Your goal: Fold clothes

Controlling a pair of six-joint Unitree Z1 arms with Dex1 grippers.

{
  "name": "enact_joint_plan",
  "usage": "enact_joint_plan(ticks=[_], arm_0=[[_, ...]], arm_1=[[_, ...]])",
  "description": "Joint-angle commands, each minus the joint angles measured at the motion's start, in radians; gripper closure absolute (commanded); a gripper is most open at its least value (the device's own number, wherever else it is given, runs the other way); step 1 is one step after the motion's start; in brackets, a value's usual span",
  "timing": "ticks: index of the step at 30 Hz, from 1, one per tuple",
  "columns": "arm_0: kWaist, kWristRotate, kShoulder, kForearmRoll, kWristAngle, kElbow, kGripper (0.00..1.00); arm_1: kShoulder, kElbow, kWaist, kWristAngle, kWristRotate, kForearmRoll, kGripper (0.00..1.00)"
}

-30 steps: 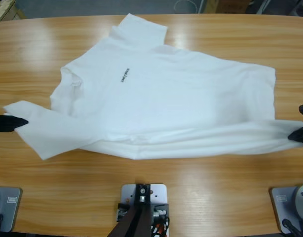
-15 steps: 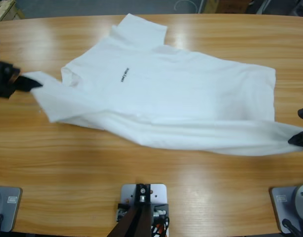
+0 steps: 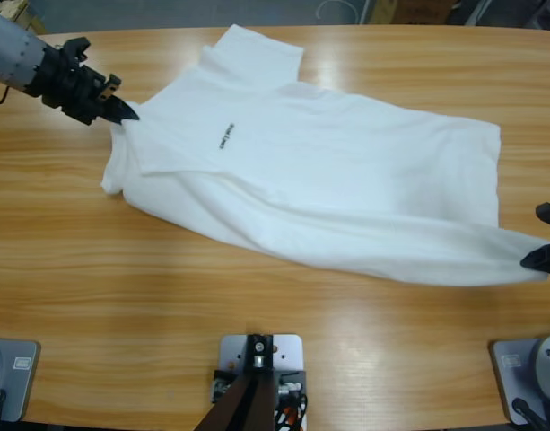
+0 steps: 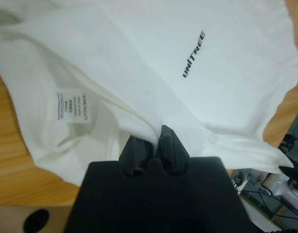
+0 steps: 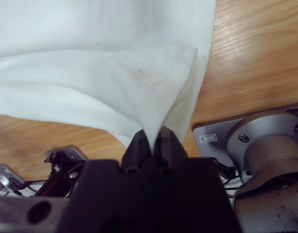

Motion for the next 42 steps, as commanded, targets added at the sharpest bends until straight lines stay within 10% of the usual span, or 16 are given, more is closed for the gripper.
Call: enact_joint_plan(ticks=[1,8,9,11,13,25,34,42], arm_0=[[-0.001,0.034,0.161,0.056,-0.017,-0.072,1.000],[0.015,0.059,0.191,0.096,-0.009,-0.103,0.991],[0.020,0.063,0.191,0.109,-0.009,-0.111,0.756],[0.033,0.078,0.189,0.136,-0.009,-0.124,0.331],[0.050,0.092,0.184,0.159,-0.007,-0.129,0.096],[0.113,0.126,0.089,0.207,-0.084,-0.135,0.009],[0.142,0.086,0.011,0.108,-0.069,0.148,0.009],[0.056,0.118,0.053,0.095,-0.205,0.009,0.013]], arm_1=[[0.069,0.015,0.010,0.009,0.011,-0.028,1.000],[0.178,0.020,0.002,0.006,0.035,-0.083,1.000],[0.197,0.020,-0.001,0.009,0.035,-0.085,0.932],[0.225,0.023,-0.010,0.011,0.038,-0.080,0.173],[0.237,0.023,-0.021,0.008,0.044,-0.070,0.003],[0.030,-0.007,-0.074,-0.117,0.081,-0.024,0.000],[0.067,0.010,-0.067,-0.063,0.063,-0.059,0.000],[0.055,0.012,-0.065,-0.055,0.055,-0.059,0.017]])
